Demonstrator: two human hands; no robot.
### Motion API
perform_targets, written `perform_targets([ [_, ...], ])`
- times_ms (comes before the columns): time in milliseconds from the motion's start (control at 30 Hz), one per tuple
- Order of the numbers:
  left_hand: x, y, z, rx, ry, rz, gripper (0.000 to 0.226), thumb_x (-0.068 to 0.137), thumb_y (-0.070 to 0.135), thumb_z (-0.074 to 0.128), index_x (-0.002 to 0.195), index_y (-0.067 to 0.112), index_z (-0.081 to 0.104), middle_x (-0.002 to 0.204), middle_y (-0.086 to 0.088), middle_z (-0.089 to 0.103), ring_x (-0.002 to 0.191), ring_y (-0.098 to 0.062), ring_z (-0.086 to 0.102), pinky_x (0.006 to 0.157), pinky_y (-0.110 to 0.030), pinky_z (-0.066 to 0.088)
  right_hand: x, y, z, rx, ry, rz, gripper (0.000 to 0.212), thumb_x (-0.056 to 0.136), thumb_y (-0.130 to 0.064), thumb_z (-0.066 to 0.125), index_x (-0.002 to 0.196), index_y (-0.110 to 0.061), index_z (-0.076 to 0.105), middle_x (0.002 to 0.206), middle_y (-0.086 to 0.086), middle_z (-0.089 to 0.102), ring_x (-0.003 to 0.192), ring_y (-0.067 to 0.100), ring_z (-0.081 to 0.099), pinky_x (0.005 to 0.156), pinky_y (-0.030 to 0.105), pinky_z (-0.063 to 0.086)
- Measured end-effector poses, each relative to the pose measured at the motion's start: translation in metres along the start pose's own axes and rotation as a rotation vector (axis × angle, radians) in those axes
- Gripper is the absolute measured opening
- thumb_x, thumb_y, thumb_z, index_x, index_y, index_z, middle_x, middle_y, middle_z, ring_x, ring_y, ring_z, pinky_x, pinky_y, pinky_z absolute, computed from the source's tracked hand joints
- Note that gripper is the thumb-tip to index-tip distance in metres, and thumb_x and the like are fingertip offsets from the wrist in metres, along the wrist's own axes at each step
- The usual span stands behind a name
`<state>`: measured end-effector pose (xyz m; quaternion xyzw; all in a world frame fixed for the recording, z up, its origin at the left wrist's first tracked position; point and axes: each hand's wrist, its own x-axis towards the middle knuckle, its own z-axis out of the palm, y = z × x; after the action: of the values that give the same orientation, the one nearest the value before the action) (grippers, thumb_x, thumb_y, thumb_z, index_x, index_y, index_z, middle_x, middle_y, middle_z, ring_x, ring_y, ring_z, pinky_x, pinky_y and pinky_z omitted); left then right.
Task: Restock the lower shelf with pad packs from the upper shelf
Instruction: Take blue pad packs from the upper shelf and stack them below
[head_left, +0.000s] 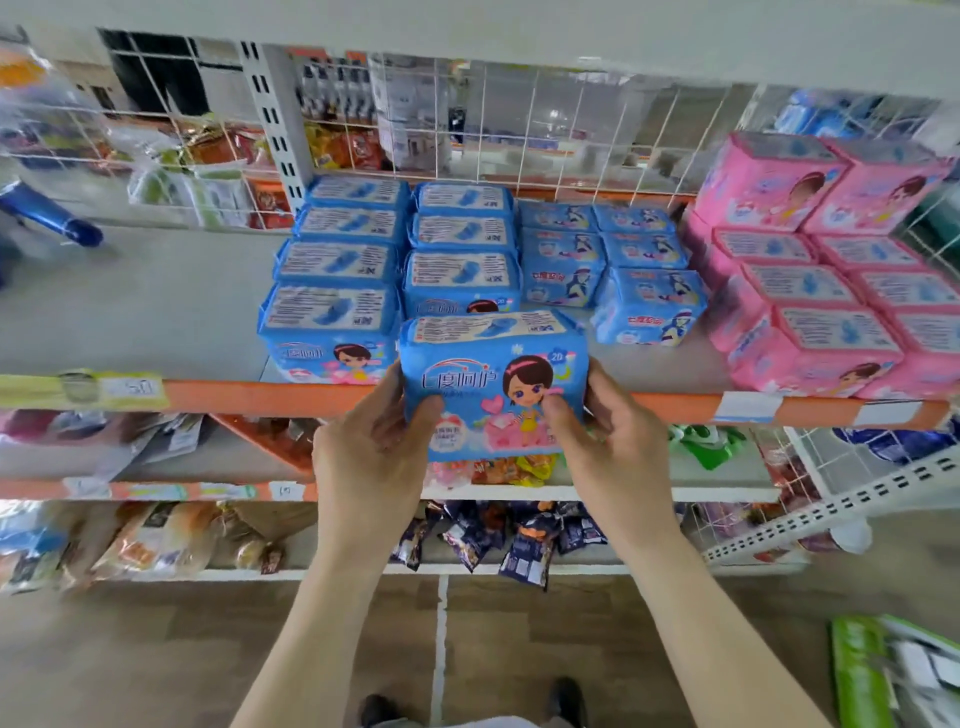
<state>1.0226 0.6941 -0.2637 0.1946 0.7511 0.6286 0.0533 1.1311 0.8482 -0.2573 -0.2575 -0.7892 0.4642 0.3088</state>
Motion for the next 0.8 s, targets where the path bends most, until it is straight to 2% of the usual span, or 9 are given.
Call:
perform_targets([
  [67,0.005,-0.005,-0.010,0.038,-0.011,0.030,0.030,0.088,0.045,0.065,0.118,0.046,0.065,0.092,0.018,0.075,0.090,-0.023,0.074,0.079,-0.051,0.061,-0.004,-0.004,0.010,-0.073,0.016,-0.024,0.030,0.094,-0.033,0.062,0.123,-0.026,0.063,0.093,-0.013,0.074,0.080,0.018,0.071,0.068,0.046,0.056],
  [133,0.012,-0.014,-0.018,0.072,-0.029,0.073,0.038,0.087,0.054,0.058,0.122,0.042,0.062,0.094,-0.001,0.075,0.090,-0.035,0.070,0.079,-0.059,0.059,-0.006,-0.007,0.018,-0.134,0.021,-0.051,0.033,0.094,-0.036,0.059,0.125,-0.023,0.061,0.087,-0.006,0.074,0.072,0.018,0.070,0.060,0.044,0.054],
  [267,0.019,-0.019,-0.030,0.146,-0.098,0.124,0.053,0.089,0.053,0.054,0.135,0.028,0.059,0.095,-0.016,0.073,0.088,-0.038,0.069,0.079,-0.055,0.057,-0.012,-0.012,0.032,-0.215,0.042,-0.065,0.037,0.094,-0.044,0.054,0.123,-0.022,0.059,0.080,0.005,0.072,0.066,0.026,0.067,0.055,0.045,0.052],
  [333,0.023,-0.018,-0.035,0.184,-0.127,0.141,0.054,0.089,0.051,0.053,0.135,0.023,0.060,0.091,-0.015,0.073,0.083,-0.035,0.069,0.077,-0.055,0.058,-0.015,-0.016,0.035,-0.235,0.070,-0.055,0.030,0.095,-0.034,0.059,0.120,-0.017,0.062,0.072,-0.004,0.069,0.056,0.011,0.062,0.050,0.030,0.048],
  [400,0.026,-0.020,-0.036,0.192,-0.159,0.141,0.051,0.089,0.053,0.052,0.128,0.023,0.062,0.087,-0.010,0.073,0.079,-0.033,0.069,0.072,-0.055,0.058,-0.018,-0.019,0.035,-0.259,0.098,-0.042,0.023,0.096,-0.025,0.062,0.115,-0.013,0.064,0.064,-0.010,0.062,0.049,0.008,0.054,0.045,0.014,0.032],
  [467,0.027,-0.022,-0.035,0.184,-0.176,0.141,0.046,0.088,0.055,0.050,0.122,0.026,0.061,0.088,-0.009,0.073,0.081,-0.033,0.070,0.071,-0.055,0.058,-0.021,-0.020,0.035,-0.264,0.113,-0.032,0.024,0.094,-0.028,0.059,0.112,-0.013,0.064,0.066,-0.007,0.065,0.051,0.012,0.054,0.047,0.016,0.033],
  [567,0.028,-0.025,-0.031,0.212,-0.189,0.150,0.046,0.087,0.054,0.050,0.121,0.025,0.061,0.086,-0.007,0.073,0.080,-0.031,0.070,0.069,-0.055,0.058,-0.022,-0.017,0.034,-0.251,0.110,-0.023,0.023,0.093,-0.030,0.058,0.109,-0.014,0.063,0.075,0.002,0.070,0.057,0.018,0.059,0.052,0.033,0.046],
  [700,0.031,-0.026,-0.023,0.227,-0.201,0.111,0.057,0.085,0.056,0.051,0.132,0.025,0.058,0.093,-0.005,0.074,0.085,-0.027,0.071,0.075,-0.053,0.060,-0.013,-0.011,0.030,-0.211,0.088,-0.003,0.015,0.096,-0.019,0.063,0.110,-0.014,0.064,0.076,-0.005,0.070,0.060,0.011,0.061,0.054,0.026,0.047],
  [800,0.038,-0.028,-0.017,0.246,-0.175,0.094,0.044,0.086,0.049,0.056,0.124,0.028,0.061,0.091,0.001,0.074,0.083,-0.024,0.071,0.074,-0.053,0.060,0.002,-0.002,0.030,-0.197,0.041,0.001,0.018,0.096,-0.023,0.063,0.113,-0.018,0.063,0.083,-0.005,0.074,0.063,0.007,0.065,0.054,0.026,0.049],
])
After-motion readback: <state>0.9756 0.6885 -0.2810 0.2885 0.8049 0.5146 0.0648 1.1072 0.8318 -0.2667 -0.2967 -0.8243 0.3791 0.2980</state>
